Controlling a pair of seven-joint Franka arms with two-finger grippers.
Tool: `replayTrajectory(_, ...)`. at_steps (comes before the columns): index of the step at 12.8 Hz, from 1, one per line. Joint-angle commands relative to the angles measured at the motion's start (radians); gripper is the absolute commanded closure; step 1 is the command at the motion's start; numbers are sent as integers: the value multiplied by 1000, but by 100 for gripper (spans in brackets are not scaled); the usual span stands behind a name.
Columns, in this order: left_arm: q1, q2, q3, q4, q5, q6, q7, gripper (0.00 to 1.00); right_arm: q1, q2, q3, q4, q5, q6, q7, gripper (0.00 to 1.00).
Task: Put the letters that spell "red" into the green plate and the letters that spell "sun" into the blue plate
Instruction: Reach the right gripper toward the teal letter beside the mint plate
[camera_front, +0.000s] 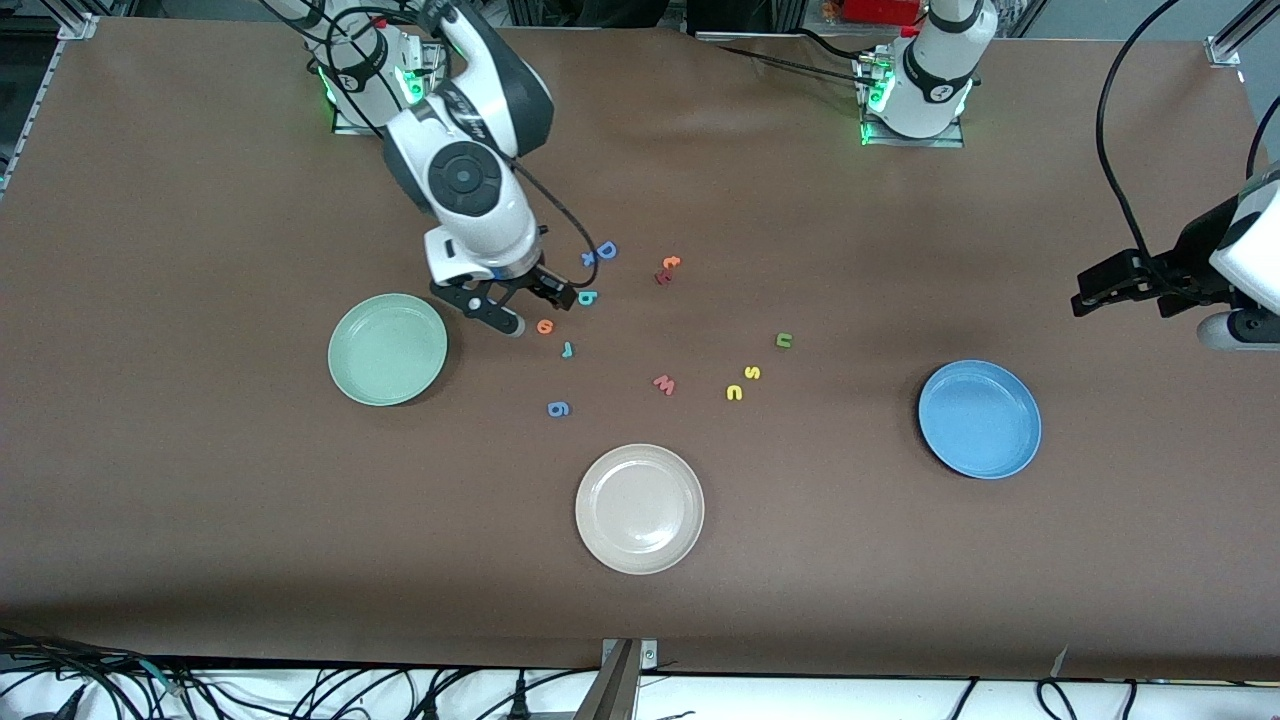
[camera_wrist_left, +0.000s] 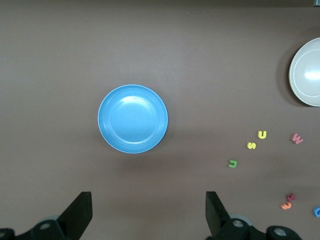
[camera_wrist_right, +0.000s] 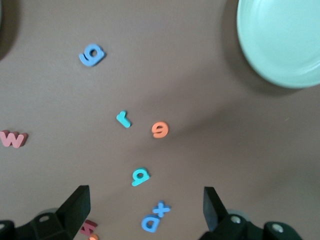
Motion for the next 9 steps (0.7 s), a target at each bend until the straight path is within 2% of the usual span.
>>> replayTrajectory(1, 8, 13, 1, 16, -1, 3, 8, 0, 23, 21, -7, -20, 8, 52, 106, 0)
replayTrajectory(3, 12, 9, 4, 13, 0, 6, 14, 0, 72, 65, -8, -21, 6, 117, 205, 0)
replayTrajectory(9, 12, 7, 1, 14, -6, 3, 12, 0, 86, 145, -8, -35, 6, 262, 278, 1)
